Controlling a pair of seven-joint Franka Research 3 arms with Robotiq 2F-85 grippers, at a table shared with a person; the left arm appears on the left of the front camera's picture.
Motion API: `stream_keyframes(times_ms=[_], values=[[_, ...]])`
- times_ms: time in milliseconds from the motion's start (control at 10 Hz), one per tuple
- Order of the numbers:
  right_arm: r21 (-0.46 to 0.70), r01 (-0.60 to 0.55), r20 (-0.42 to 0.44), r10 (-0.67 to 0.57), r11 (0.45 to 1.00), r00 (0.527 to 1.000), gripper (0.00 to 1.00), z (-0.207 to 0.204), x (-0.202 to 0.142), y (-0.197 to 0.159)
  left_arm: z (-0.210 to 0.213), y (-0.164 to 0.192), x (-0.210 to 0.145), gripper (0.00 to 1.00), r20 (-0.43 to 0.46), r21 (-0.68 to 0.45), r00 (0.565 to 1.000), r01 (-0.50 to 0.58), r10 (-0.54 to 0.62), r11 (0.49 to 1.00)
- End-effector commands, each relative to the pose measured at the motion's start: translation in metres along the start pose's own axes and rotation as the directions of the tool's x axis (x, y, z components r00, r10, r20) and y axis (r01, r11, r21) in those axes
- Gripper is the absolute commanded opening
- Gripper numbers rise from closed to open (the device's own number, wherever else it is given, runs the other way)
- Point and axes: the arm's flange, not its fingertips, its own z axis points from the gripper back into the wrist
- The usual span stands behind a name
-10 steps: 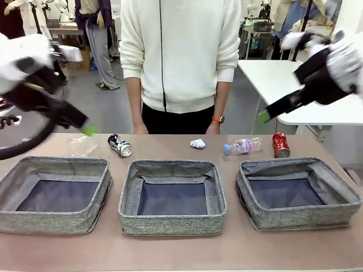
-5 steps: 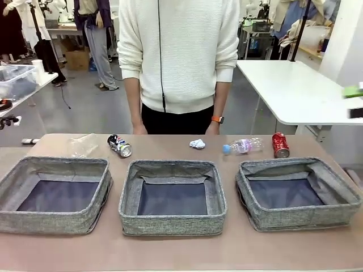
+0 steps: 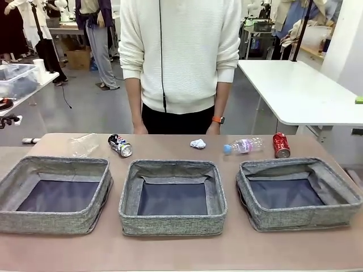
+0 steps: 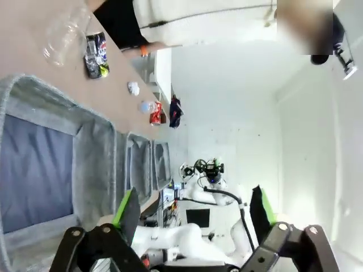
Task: Sort the waste into the appropriate baskets.
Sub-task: Pick up the waste item pointed out by the person.
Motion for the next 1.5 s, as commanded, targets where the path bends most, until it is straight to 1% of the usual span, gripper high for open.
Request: stream_keyframes(times_ms=[0, 1400], values=[[0.001, -0.078, 0.003, 0.078, 0.997, 0.997, 1.0, 0.0157, -0.0058, 0.0151, 0.0252, -0.0035, -0.0187, 1.0, -0.06, 0.021, 0.995, 0.08, -0.079, 0.997], [0.001, -0.078, 0.003, 0.078, 0.997, 0.997, 1.0, 0.0157, -0.0058, 0.0151, 0.0252, -0.0035, -0.0187, 1.0, -0.06, 0.021, 0.995, 0.08, -0.079, 0.997]])
